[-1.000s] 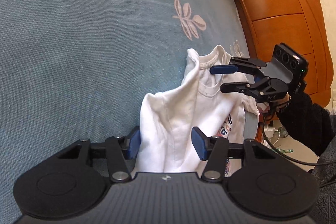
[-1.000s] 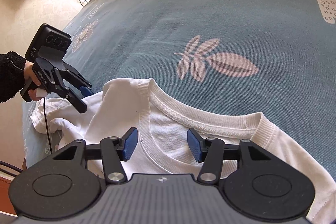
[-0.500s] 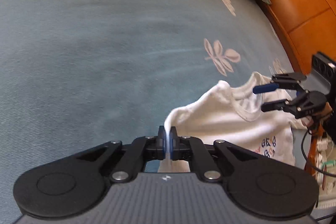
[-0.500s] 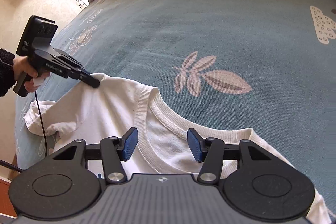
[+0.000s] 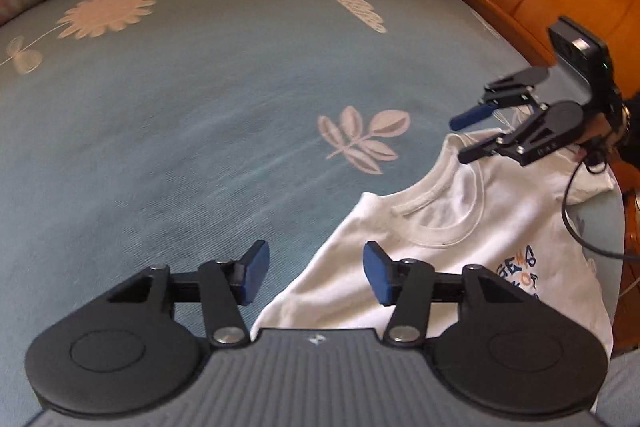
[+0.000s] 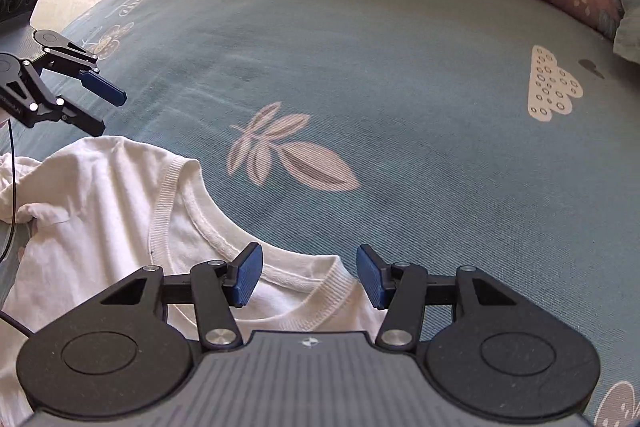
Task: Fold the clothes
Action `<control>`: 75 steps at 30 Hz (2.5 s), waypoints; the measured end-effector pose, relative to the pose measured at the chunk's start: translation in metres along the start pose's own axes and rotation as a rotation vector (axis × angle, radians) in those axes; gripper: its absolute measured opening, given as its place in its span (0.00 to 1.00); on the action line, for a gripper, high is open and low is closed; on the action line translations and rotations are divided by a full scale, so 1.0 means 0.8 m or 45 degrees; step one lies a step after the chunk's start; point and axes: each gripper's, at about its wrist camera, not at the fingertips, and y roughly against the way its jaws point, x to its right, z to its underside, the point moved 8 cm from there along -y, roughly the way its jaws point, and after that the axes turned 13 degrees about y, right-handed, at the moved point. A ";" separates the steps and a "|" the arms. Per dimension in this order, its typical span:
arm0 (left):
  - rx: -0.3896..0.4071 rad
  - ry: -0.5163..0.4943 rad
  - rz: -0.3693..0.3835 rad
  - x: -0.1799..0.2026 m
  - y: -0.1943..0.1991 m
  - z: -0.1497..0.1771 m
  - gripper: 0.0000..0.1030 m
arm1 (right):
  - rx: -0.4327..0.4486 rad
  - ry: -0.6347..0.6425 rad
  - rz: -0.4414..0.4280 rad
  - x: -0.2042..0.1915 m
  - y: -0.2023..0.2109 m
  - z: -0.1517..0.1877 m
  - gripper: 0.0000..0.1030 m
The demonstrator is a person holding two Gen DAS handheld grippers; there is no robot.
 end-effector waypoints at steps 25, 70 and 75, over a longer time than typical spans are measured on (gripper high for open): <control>0.097 -0.038 -0.126 0.088 -0.008 0.040 0.36 | 0.053 -0.169 0.185 -0.041 0.070 0.068 0.61; 0.028 -0.158 -0.483 0.174 0.062 0.321 0.53 | 0.023 0.564 -0.101 -0.312 0.105 0.221 1.00; 0.007 -0.195 -0.514 0.171 0.066 0.362 0.56 | -0.053 0.682 -0.139 -0.335 0.114 0.284 1.00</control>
